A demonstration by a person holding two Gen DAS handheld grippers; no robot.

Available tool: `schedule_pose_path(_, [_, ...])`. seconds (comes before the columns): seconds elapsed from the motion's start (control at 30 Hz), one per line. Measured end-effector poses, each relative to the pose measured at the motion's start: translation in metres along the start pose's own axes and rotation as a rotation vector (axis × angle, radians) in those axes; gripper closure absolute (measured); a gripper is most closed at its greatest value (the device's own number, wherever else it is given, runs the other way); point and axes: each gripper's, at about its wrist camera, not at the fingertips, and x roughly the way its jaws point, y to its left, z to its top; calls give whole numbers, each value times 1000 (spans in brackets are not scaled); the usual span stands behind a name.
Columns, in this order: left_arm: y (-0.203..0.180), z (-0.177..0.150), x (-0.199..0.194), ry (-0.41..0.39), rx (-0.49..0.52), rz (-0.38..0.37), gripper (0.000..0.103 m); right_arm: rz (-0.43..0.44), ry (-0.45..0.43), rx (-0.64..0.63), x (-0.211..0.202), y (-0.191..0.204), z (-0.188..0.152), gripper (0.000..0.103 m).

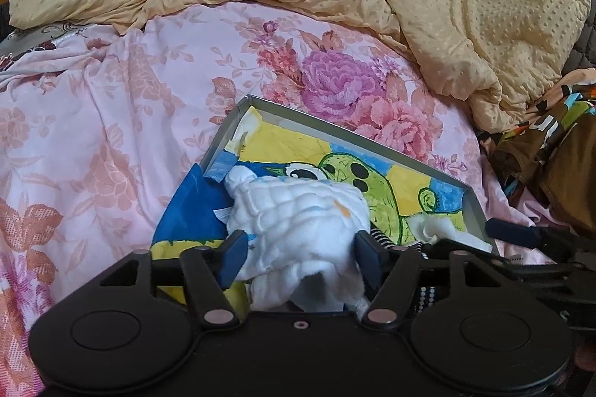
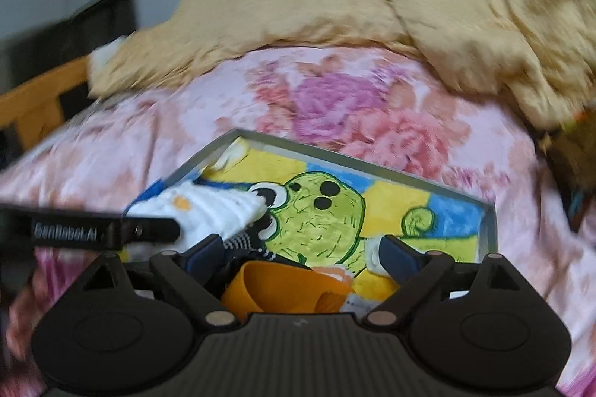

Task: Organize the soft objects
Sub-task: 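Lower both items into the tray and open both tools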

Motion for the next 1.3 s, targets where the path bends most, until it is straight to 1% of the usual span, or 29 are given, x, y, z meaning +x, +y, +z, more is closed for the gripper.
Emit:
schedule_pose_path(0.07, [2, -1, -1, 4, -2, 2, 36, 11, 14, -44, -2, 2, 0, 9])
schedule_pose_path(0.17, [5, -3, -3, 5, -1, 6, 34, 20, 20, -64, -4, 5, -1, 9])
schedule_pose_path(0.23, [5, -5, -5, 2, 5, 10, 32, 9, 16, -69, -4, 7, -1, 9])
schedule_pose_path(0.4, [2, -8, -10, 1, 17, 21, 31, -28, 2, -105, -8, 14, -1, 8])
schedule_pose_path(0.53, [-1, -9, -15, -11, 29, 36, 24, -56, -13, -118, -10, 16, -1, 7])
schedule_pose_path(0.63, [-3, -9, -18, -21, 41, 49, 23, -61, -16, -125, -11, 16, -1, 6])
schedule_pose_path(0.87, [-4, -7, -30, -40, 58, 88, 19, -67, -40, -86, -20, 14, 0, 4])
schedule_pose_path(1.0, [-4, -7, -40, -56, 58, 109, 9, -65, -61, -37, -29, 12, 3, 1])
schedule_pose_path(1.07, [-4, -7, -46, -61, 53, 103, 9, -68, -75, -12, -35, 12, 3, 0])
schedule_pose_path(1.2, [-7, -6, -60, -73, 44, 112, 2, -77, -96, 8, -47, 15, 4, 0])
schedule_pose_path(1.3, [-10, -6, -71, -89, 53, 122, 1, -88, -111, 28, -58, 17, 5, 0])
